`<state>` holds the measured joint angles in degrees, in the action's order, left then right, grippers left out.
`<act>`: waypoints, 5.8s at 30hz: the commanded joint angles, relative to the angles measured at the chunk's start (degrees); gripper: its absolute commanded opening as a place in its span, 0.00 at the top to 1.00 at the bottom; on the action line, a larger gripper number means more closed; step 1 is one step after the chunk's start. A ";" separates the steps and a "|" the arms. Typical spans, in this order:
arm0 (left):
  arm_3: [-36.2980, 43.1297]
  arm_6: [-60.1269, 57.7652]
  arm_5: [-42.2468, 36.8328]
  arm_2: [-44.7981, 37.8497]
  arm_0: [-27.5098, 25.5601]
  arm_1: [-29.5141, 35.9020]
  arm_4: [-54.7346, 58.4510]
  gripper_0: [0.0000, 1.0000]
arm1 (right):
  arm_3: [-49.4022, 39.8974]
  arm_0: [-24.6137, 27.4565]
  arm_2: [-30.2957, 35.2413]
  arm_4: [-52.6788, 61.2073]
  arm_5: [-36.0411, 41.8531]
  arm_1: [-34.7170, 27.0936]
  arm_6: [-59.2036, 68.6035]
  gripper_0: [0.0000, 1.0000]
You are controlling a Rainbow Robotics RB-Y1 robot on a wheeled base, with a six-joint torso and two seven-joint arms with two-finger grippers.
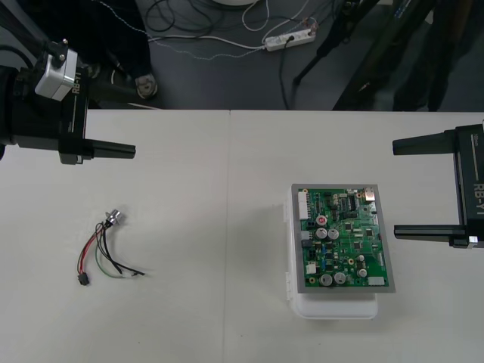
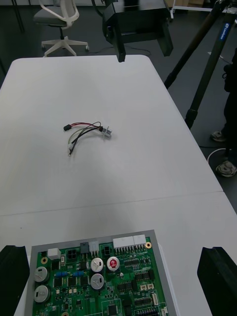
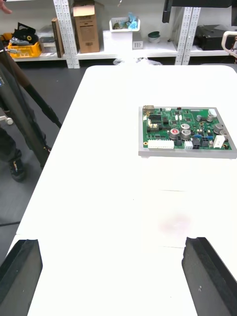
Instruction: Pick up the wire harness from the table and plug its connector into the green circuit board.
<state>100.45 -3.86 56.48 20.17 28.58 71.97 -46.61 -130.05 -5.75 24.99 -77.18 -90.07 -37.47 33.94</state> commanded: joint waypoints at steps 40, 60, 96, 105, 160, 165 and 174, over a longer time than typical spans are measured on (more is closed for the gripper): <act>1.15 1.84 -2.25 -1.97 0.68 2.47 0.90 0.17 | -1.26 -1.19 -0.21 -0.34 0.07 0.38 1.65 0.00; -0.52 2.02 -1.81 0.84 -3.71 -0.52 1.17 0.16 | -0.29 -0.40 -1.79 -0.43 0.07 1.61 1.39 0.00; -9.48 34.71 20.16 -2.41 2.79 -8.25 -35.57 0.17 | 10.96 6.28 2.26 19.61 0.07 8.03 -13.29 0.00; -9.48 49.83 20.78 -1.36 3.32 -10.19 -44.80 0.16 | 10.78 10.50 1.03 20.93 0.07 10.22 -15.93 0.00; -23.11 84.99 -7.17 45.66 22.92 -14.23 -61.41 0.16 | 10.52 1.97 -10.40 14.52 0.60 15.94 -11.53 0.00; -23.11 85.08 -8.23 47.25 22.92 -14.23 -61.41 0.17 | 10.43 1.97 -10.40 14.52 2.00 15.94 -10.83 0.00; -23.72 85.25 -8.93 48.65 22.92 -14.23 -62.38 0.17 | 8.59 2.67 -10.40 12.85 2.62 15.85 -9.60 0.00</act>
<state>77.14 75.35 50.25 67.28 49.08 58.53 -108.33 -119.18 -2.42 15.40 -63.56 -88.14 -22.16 22.95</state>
